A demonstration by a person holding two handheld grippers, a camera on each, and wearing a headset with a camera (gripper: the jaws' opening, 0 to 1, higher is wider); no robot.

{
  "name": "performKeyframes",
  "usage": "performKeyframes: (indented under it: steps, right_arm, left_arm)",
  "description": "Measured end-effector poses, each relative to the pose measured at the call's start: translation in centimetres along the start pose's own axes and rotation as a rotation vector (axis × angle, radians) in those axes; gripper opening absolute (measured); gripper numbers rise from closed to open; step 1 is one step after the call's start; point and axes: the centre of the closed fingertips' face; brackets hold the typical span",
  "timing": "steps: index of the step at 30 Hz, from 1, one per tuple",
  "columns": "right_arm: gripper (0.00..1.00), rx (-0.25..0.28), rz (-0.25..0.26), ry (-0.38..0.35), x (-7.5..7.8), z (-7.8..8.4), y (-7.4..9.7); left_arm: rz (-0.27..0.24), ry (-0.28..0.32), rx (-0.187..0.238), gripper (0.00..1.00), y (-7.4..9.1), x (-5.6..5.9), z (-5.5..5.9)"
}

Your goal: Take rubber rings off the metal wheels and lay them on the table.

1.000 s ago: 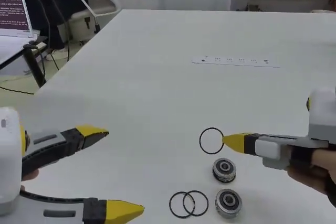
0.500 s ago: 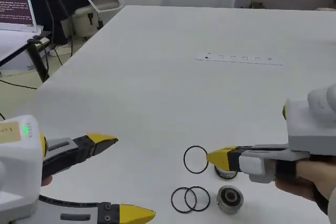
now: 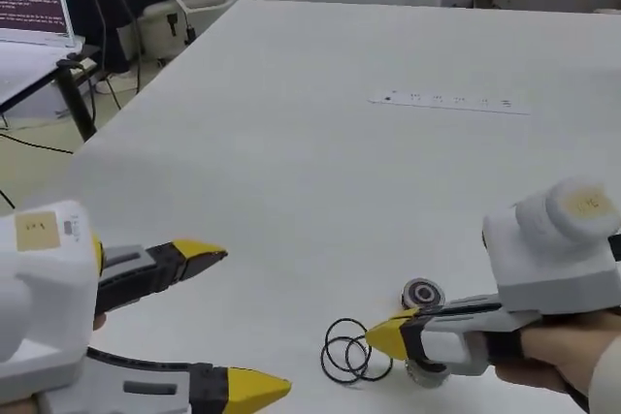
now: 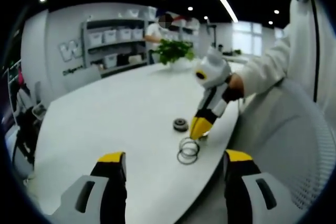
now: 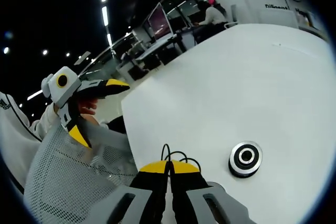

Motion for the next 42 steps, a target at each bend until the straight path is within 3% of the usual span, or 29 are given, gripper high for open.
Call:
performKeyframes:
  steps: [6,24,42]
  right_arm:
    - [0.0,-0.032,0.026,0.011,0.6,0.8,-0.4]
    - [0.03,-0.052,0.078,0.063,1.5,1.1,-0.4]
    - [0.05,0.008,0.103,0.041,2.3,-0.4,0.7]
  left_arm:
    - [0.005,0.003,0.0,0.77,0.0,0.1,0.0]
    - [0.0,0.01,0.0,0.76,0.0,0.0,0.0]
    - [0.001,0.003,-0.009,0.76,-0.1,0.1,0.2]
Point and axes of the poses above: the centre of the closed fingertips' face, and the gripper's own axes: y roughly backward along the fingers, x roughly to its right, z roughly out of its underside, and after that the axes turned 5 degrees about -y, right-handed
